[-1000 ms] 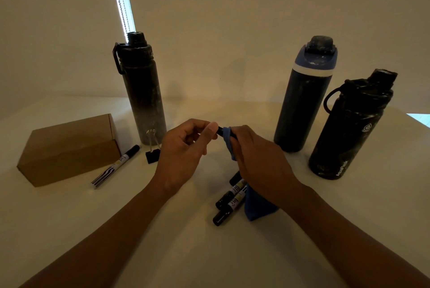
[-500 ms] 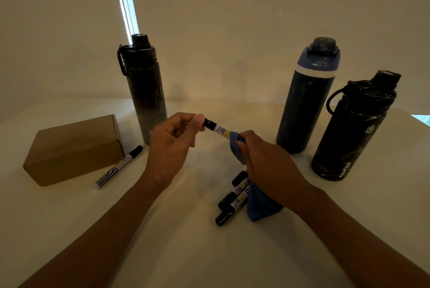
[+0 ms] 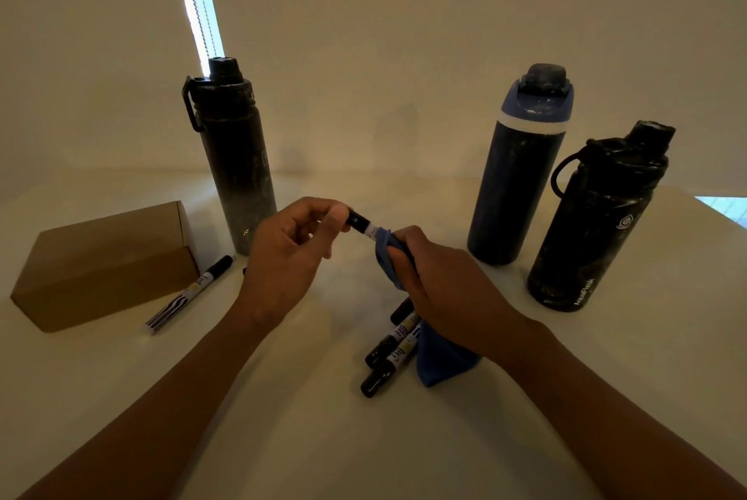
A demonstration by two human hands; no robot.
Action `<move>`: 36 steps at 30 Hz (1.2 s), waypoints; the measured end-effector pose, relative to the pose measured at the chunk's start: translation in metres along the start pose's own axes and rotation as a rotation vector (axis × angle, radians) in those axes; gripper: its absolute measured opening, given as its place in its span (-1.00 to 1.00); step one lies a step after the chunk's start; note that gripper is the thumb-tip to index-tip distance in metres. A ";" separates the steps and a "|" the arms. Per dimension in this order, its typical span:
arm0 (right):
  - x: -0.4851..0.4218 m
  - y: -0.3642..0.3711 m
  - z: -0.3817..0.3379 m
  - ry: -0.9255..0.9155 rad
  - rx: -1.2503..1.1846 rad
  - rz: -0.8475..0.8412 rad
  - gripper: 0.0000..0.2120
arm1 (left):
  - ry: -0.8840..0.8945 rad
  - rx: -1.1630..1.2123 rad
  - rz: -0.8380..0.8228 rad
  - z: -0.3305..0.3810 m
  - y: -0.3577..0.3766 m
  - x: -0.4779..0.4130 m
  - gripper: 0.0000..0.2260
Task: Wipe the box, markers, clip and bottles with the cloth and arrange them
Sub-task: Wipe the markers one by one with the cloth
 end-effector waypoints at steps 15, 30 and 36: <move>0.003 0.002 0.018 -0.022 -0.167 0.007 -0.68 | -0.117 0.207 0.123 -0.003 -0.036 -0.010 -0.77; -0.006 0.005 0.015 -0.164 -0.289 0.446 -0.62 | -0.252 0.324 0.006 0.010 -0.009 0.000 -0.58; 0.009 0.011 0.011 0.021 -0.212 0.242 -0.85 | -0.199 0.271 -0.118 0.021 0.023 0.013 -0.73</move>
Point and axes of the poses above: each hand's wrist, its own x-axis away from the middle knuckle, its own y-axis out of the palm, z = x × y, the point moved 1 cm from there along -x, towards the middle knuckle, and after that the axes turned 2 degrees about -z, right-handed, at the moved point
